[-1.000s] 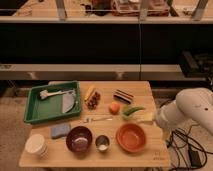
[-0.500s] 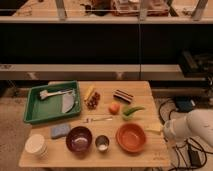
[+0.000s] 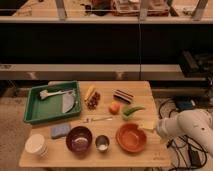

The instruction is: Stack bowls into tray

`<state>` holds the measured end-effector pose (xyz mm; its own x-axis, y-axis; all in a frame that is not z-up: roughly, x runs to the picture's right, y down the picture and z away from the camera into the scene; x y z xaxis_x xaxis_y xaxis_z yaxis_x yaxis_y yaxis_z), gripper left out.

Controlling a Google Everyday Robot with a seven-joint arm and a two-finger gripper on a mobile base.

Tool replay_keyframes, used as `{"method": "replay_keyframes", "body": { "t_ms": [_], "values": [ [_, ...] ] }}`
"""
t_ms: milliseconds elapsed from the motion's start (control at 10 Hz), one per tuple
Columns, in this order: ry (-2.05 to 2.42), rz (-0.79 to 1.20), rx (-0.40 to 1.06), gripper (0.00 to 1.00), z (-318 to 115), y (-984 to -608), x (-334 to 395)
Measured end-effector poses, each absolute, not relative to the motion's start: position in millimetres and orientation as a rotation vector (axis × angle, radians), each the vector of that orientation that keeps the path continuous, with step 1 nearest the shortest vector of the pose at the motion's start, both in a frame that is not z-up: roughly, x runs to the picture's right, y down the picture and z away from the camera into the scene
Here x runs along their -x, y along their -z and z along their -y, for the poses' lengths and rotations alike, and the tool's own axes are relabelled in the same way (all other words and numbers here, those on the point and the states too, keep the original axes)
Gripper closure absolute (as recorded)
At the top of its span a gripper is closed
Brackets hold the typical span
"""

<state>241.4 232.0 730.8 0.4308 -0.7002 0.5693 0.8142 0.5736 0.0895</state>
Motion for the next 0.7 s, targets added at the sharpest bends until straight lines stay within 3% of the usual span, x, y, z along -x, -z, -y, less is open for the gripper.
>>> {"method": "replay_keyframes", "body": {
  "t_ms": [700],
  "values": [
    [0.964,0.628,0.219,0.20,-237.5,-741.9,-222.4]
  ]
}}
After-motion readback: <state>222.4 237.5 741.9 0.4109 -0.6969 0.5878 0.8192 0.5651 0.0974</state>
